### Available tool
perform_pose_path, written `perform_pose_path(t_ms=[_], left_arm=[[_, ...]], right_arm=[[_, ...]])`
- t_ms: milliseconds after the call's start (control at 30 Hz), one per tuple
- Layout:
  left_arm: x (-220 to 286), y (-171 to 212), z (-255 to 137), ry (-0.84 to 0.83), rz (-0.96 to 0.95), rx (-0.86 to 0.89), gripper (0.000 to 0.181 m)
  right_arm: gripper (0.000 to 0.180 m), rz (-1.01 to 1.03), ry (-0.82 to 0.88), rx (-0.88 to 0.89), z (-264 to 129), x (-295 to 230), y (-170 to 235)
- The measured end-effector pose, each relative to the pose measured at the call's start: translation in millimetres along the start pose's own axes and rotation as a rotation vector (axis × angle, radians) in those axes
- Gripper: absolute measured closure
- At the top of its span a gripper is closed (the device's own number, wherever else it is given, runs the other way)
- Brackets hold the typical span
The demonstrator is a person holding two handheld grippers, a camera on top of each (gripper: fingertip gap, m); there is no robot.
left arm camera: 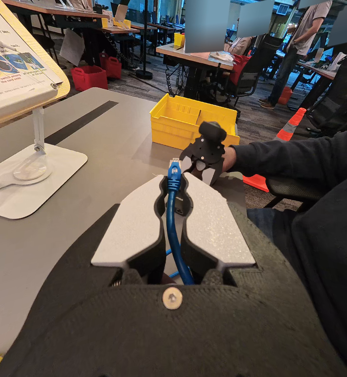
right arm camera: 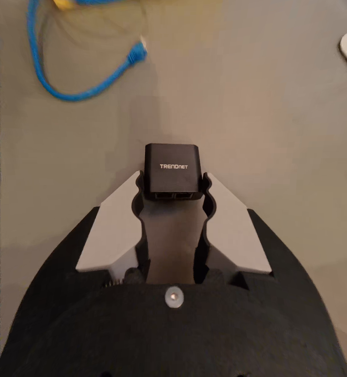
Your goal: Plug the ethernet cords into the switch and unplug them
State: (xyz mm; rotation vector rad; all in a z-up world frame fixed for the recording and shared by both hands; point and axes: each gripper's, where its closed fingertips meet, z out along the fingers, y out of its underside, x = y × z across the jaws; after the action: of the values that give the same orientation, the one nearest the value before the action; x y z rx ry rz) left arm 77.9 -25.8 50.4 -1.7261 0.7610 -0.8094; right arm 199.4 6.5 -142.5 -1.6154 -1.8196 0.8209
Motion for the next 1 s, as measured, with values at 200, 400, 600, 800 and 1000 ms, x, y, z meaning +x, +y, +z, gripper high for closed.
perform_pose_path(t_ms=[200, 400, 600, 800, 1000], left_arm=[[6.6, -6.8, 0.2, -0.001, 0.024, -0.014, 0.169], [13.5, -7.9, 3.3, 0.013, 0.017, -0.026, 0.169], [21.1, -11.3, 7.3, 0.012, 0.027, -0.048, 0.169], [24.5, -5.1, 16.2, 0.021, 0.017, -0.075, 0.169], [23.8, -1.0, 19.7, 0.01, 0.013, -0.093, 0.169]], right_arm=[[0.123, 0.012, -0.168, 0.437, -53.2, -16.0, -83.3], [0.123, -0.041, -0.205, 0.596, -93.4, -6.7, -128.2], [0.123, -0.098, -0.181, 0.465, -94.5, 5.2, -137.7], [0.123, -0.149, -0.225, 0.367, -85.7, 3.0, -153.8], [0.123, -0.17, -0.266, 0.36, -83.6, -0.9, -168.6]])
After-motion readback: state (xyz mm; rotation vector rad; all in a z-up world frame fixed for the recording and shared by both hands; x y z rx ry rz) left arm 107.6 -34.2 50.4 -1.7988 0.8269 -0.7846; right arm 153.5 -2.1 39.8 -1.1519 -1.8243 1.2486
